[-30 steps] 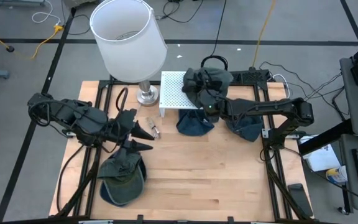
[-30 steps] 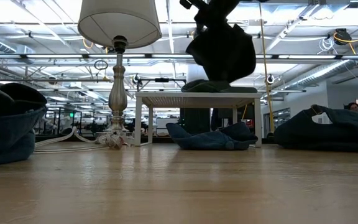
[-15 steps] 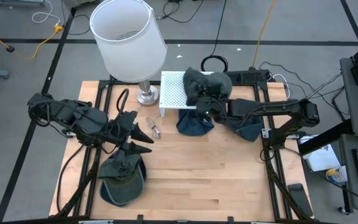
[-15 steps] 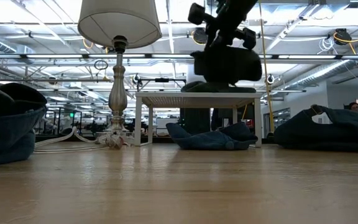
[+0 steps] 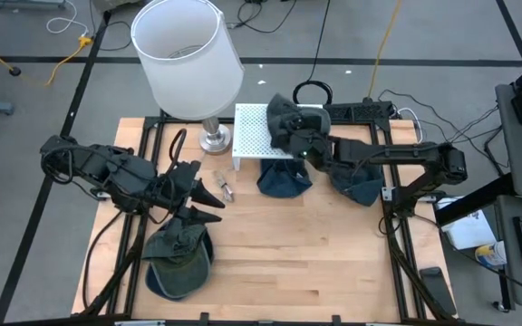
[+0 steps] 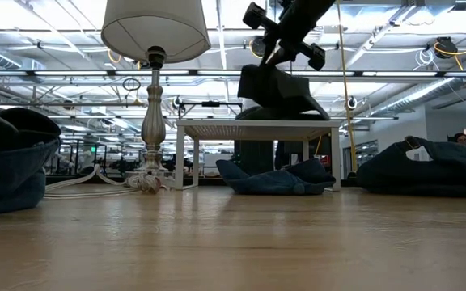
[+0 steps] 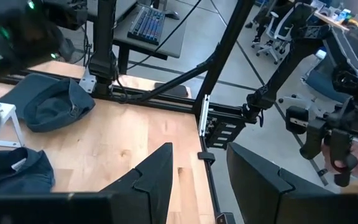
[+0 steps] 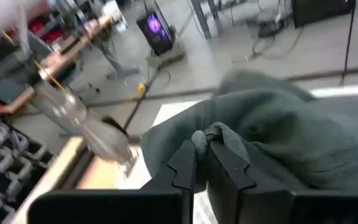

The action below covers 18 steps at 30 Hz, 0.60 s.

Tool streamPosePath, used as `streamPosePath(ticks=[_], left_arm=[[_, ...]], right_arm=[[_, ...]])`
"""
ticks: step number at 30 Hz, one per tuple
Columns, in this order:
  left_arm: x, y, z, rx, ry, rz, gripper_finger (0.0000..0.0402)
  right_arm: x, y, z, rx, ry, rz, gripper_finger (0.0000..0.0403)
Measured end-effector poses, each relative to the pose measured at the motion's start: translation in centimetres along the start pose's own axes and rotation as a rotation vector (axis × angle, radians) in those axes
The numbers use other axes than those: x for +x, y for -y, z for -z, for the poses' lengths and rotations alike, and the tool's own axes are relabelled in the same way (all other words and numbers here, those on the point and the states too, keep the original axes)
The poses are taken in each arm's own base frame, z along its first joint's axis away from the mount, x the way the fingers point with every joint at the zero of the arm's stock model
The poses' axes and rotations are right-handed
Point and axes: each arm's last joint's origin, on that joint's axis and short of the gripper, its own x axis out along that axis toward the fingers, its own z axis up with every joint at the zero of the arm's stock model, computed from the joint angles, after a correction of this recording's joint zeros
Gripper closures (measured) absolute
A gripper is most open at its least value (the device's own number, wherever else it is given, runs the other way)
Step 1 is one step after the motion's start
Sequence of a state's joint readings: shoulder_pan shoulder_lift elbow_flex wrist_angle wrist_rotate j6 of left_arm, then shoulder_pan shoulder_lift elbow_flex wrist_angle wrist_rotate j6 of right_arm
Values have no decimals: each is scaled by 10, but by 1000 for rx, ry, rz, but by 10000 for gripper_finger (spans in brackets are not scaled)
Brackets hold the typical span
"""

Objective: Pick & Place hat
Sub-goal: Stack the top gray cap on the gray cap on the shelf

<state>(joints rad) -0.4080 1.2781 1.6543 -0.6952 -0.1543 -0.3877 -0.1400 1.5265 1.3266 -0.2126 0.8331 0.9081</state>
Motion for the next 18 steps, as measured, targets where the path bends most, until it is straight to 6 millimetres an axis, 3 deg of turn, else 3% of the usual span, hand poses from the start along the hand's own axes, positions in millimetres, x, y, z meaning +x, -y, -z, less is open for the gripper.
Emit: streamPosePath(ticks=[7, 18], left_arm=[[0, 1, 0, -10, -8, 19, 247], [0, 1, 0, 30, -23, 59, 247]], right_arm=[[-1, -10, -22, 0, 254, 33, 385], [-11, -7, -44, -89, 417, 196, 385]])
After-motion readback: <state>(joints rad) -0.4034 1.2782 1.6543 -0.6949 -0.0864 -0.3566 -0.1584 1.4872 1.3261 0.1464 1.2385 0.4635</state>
